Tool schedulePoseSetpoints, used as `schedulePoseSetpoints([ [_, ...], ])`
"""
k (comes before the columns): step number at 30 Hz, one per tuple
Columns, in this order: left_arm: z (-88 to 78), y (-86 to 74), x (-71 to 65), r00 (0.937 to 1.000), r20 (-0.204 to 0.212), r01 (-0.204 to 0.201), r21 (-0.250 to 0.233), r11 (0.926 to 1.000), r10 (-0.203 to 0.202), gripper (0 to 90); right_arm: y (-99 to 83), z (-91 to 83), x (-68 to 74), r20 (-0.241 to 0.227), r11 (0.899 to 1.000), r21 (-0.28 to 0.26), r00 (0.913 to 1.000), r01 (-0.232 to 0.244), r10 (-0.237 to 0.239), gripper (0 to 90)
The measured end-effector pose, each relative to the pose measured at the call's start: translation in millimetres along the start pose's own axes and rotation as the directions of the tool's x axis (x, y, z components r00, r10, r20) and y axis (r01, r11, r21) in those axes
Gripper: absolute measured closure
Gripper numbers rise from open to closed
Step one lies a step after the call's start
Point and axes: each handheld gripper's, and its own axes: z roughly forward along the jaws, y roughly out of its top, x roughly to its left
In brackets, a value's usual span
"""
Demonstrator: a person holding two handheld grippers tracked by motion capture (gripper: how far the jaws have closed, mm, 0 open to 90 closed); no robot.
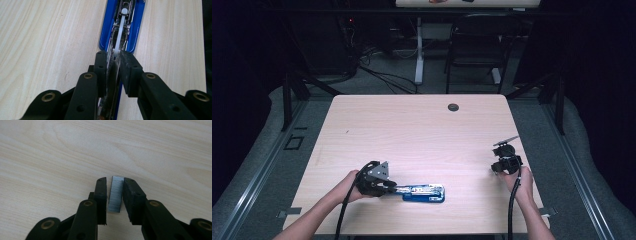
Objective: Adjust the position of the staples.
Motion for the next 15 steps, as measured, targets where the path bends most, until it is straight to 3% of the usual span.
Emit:
schedulePoseSetpoints([
  [11,0.0,0.0,0.0,1.0,0.0,0.0,0.0,1.0,0.0,76.1,-0.8,-2.1,0.3,-0.002,1.0,-0.011,1.0,0.008,-0.008,78.4],
  [15,0.1,0.1,-0.4,1.0,-0.003,-0.001,-0.001,1.0,0.001,76.2,0.1,-9.1,4.4,-0.017,0.999,-0.022,0.9993,0.033,-0.034,78.4],
])
